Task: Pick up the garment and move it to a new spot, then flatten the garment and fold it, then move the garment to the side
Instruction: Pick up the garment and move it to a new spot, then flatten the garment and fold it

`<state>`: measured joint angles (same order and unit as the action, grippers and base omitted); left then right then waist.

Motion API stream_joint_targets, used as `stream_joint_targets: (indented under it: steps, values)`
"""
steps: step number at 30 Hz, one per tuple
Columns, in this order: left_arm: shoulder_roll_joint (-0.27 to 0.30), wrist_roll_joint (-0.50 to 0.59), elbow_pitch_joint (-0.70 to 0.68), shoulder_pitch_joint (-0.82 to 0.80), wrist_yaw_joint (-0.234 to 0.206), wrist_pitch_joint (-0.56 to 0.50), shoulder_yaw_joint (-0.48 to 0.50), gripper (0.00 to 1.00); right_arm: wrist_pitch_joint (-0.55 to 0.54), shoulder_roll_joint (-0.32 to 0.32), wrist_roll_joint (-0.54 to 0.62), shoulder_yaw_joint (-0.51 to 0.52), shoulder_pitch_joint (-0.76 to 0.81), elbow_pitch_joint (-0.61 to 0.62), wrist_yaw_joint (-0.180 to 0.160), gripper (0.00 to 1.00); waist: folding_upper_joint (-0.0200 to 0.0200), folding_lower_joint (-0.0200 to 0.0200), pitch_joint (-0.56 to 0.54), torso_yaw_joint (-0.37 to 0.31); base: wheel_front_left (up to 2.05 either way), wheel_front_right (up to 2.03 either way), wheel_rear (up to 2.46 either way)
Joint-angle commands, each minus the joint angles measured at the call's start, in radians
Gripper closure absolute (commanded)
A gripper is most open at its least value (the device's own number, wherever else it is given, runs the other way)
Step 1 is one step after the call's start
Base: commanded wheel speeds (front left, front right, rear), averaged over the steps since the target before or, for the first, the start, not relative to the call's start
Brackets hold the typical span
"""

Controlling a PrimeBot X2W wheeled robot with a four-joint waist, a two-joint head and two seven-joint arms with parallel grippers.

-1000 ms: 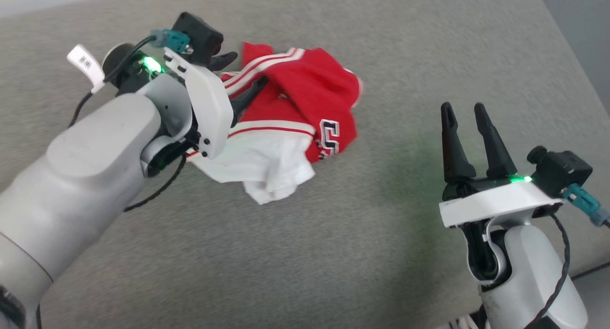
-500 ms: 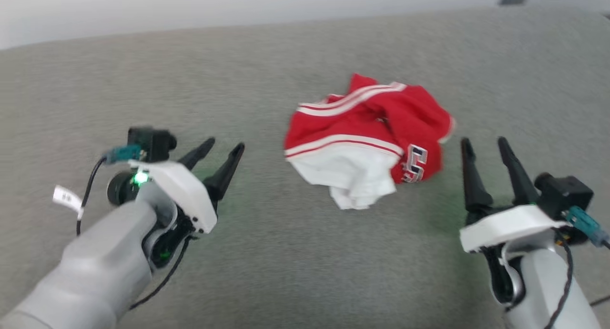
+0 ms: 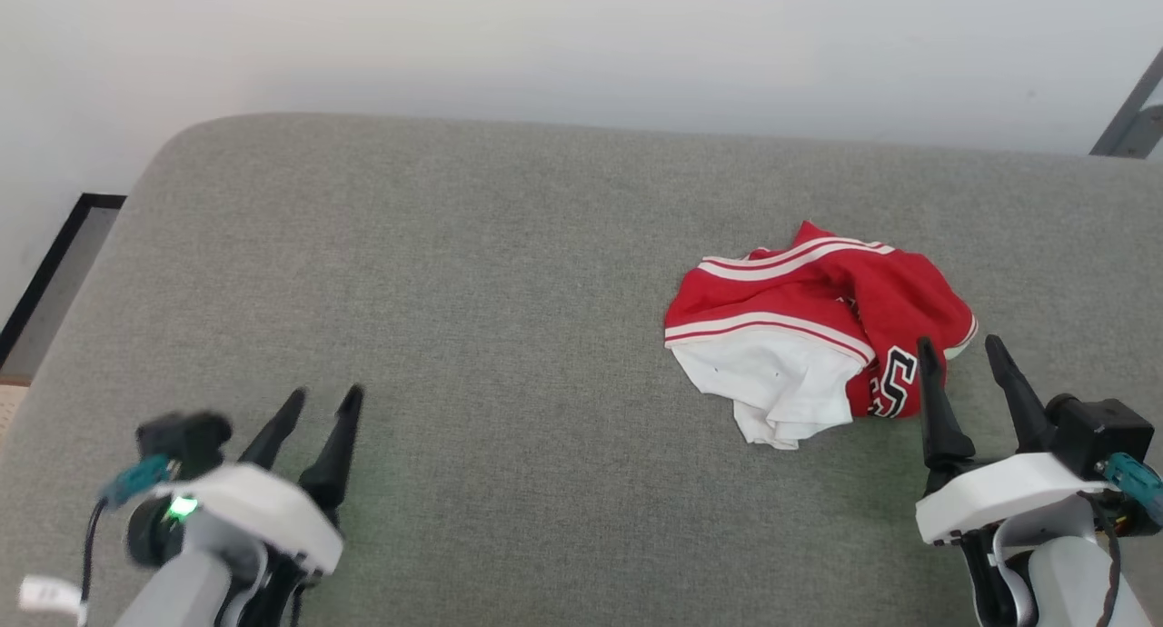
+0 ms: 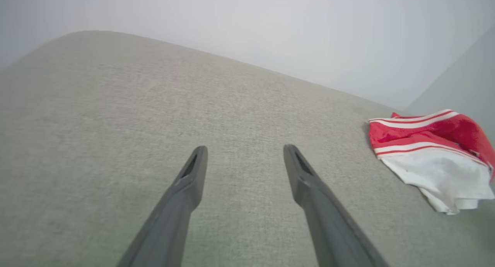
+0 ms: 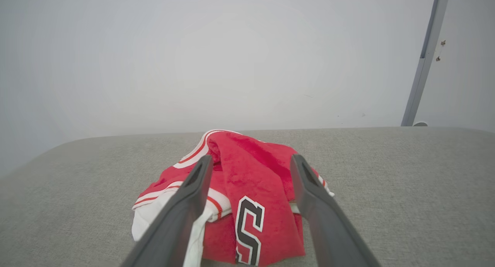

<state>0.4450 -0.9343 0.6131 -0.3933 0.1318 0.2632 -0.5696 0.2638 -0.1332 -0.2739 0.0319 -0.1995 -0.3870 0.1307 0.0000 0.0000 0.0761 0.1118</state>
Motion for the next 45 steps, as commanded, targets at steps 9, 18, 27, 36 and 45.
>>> stream_joint_targets:
  steps: [9,18,27,36,45]
  values:
    - [-0.084,0.32,-0.173,0.289,-0.054,0.002,0.334,0.0,0.001,-0.016,-0.007,0.006,0.042,0.014,0.0,0.0,0.0,0.0,-0.039,-0.024,0.0,0.0,0.0]
    - [-0.168,0.577,-0.397,0.402,-0.058,0.002,0.514,0.0,0.001,-0.013,0.005,0.016,0.048,0.068,0.0,0.0,0.0,0.0,-0.037,-0.042,0.0,0.0,0.0]
    - [-0.233,0.681,-0.447,0.435,-0.025,0.002,0.588,0.0,0.001,0.006,0.033,0.021,0.058,0.122,0.0,0.0,0.0,0.0,-0.03,-0.049,0.0,0.0,0.0]
    - [-0.265,0.71,-0.436,0.436,-0.007,0.002,0.617,0.0,0.001,0.026,0.049,0.042,0.067,0.139,0.0,0.0,0.0,0.0,-0.031,-0.053,0.0,0.0,0.0]
    - [-0.266,0.726,-0.435,0.425,-0.002,0.002,0.609,0.0,0.001,0.036,0.048,0.05,0.066,0.146,0.0,0.0,0.0,0.0,-0.026,-0.056,0.0,0.0,0.0]
